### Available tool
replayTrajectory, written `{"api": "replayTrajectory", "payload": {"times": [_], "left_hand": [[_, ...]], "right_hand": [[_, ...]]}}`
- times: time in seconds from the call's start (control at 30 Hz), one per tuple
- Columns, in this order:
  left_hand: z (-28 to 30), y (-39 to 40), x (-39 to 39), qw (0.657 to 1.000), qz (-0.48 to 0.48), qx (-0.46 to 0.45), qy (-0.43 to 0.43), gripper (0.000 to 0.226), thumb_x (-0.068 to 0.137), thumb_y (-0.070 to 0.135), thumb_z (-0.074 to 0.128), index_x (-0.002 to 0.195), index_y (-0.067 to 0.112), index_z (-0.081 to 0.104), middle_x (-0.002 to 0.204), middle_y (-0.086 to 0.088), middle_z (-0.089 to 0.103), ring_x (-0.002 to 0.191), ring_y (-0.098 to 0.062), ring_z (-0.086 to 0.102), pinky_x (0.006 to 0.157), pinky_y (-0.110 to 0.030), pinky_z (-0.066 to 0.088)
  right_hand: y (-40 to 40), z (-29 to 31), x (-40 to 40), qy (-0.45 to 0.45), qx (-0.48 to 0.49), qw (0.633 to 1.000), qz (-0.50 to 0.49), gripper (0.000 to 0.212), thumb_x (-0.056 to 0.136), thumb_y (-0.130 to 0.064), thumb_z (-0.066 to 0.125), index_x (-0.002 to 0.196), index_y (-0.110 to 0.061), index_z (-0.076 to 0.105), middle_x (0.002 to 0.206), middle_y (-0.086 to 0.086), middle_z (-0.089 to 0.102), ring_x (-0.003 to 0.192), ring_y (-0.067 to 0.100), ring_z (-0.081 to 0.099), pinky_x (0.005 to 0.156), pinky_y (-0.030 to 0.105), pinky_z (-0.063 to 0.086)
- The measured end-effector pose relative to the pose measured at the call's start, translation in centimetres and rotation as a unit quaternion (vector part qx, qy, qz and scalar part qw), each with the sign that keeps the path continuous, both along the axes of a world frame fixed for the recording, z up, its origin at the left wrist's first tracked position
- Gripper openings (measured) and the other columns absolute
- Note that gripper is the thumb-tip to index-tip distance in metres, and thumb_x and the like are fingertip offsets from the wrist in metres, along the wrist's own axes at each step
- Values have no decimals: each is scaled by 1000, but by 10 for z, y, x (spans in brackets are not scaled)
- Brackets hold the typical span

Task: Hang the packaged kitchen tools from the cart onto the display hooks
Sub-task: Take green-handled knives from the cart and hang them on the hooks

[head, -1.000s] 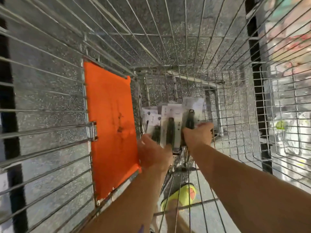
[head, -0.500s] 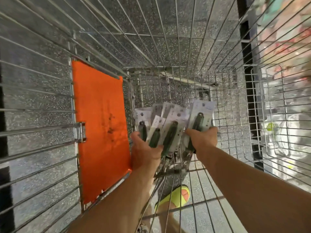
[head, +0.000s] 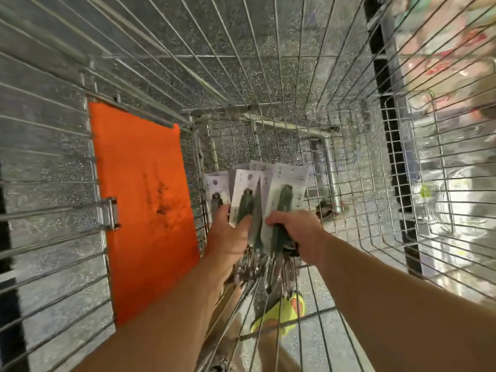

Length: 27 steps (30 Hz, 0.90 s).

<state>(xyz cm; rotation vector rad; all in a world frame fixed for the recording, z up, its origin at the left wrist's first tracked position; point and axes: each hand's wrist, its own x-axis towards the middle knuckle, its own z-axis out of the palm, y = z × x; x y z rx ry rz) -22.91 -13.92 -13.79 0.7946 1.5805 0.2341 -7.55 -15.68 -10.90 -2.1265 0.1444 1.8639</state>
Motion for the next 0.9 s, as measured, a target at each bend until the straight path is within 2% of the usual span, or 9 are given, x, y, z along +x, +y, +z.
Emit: {"api": "replayTrajectory", "payload": {"times": [0.1, 0.2, 0.33, 0.47, 0.57, 0.63, 0.7, 0.8, 0.9], "left_hand": [[-6, -5, 2, 997, 7, -42, -59, 25, 92, 15, 79, 112, 11, 65, 99, -5, 76, 87, -22, 74, 64, -15, 56], [-6, -9, 3, 995, 27, -58, -80, 43, 88, 24, 84, 122, 6, 66, 110, -14, 78, 101, -33, 77, 72, -26, 61], [-5, -1, -1, 992, 56, -59, -96, 22, 101, 14, 67, 123, 8, 65, 103, -11, 78, 87, -17, 79, 65, -22, 60], [6, 11, -2, 991, 71, -70, -89, 27, 106, 19, 60, 132, 17, 62, 117, -3, 77, 109, -23, 74, 90, -40, 60], [10, 22, -6, 985, 122, -77, -94, 33, 107, 19, 56, 140, 15, 52, 127, -3, 71, 108, -20, 69, 86, -37, 52], [15, 28, -8, 980, 145, -91, -99, 34, 108, 19, 55, 141, 17, 48, 132, -5, 69, 113, -26, 68, 95, -44, 48], [22, 34, -4, 980, 141, -98, -100, 28, 108, 23, 53, 135, 21, 54, 128, -10, 72, 115, -32, 70, 100, -53, 50], [43, 42, 11, 982, 84, -86, -146, 37, 111, 38, 44, 128, 16, 67, 121, -16, 75, 108, -36, 74, 91, -51, 59], [62, 46, 21, 975, 85, -72, -193, 48, 112, 49, 36, 118, 20, 73, 112, -14, 79, 103, -33, 77, 93, -54, 61]], "right_hand": [[0, -1, -5, -25, 11, 1000, -1, 27, 84, -16, 82, 101, -2, 66, 94, 15, 75, 83, 29, 76, 59, 34, 61], [2, -3, -8, -60, 26, 997, 39, 24, 83, -19, 82, 97, -3, 70, 91, 14, 76, 81, 27, 77, 62, 35, 64], [10, 2, -6, -51, 45, 997, 48, 23, 82, -17, 82, 95, -2, 70, 90, 13, 75, 80, 25, 76, 61, 33, 62], [25, 16, 2, -24, 63, 997, 27, 22, 86, -12, 77, 100, 1, 67, 84, 10, 71, 73, 23, 70, 56, 30, 55], [35, 26, 11, -31, 89, 995, 23, 19, 86, -12, 76, 99, 0, 67, 83, 10, 71, 74, 23, 70, 60, 33, 56], [41, 33, 18, -37, 113, 993, 27, 16, 85, -10, 75, 96, -2, 66, 80, 9, 69, 73, 24, 69, 60, 36, 58], [48, 37, 23, -9, 119, 992, 34, 19, 83, -8, 76, 97, -1, 65, 80, 10, 67, 75, 26, 69, 67, 43, 63], [57, 40, 17, 51, 119, 991, 42, 31, 80, -10, 80, 105, 0, 65, 88, 13, 70, 82, 30, 71, 88, 55, 61], [60, 48, 10, 53, 137, 989, 35, 33, 79, -12, 81, 107, -1, 66, 88, 12, 73, 84, 30, 74, 88, 54, 61]]}}
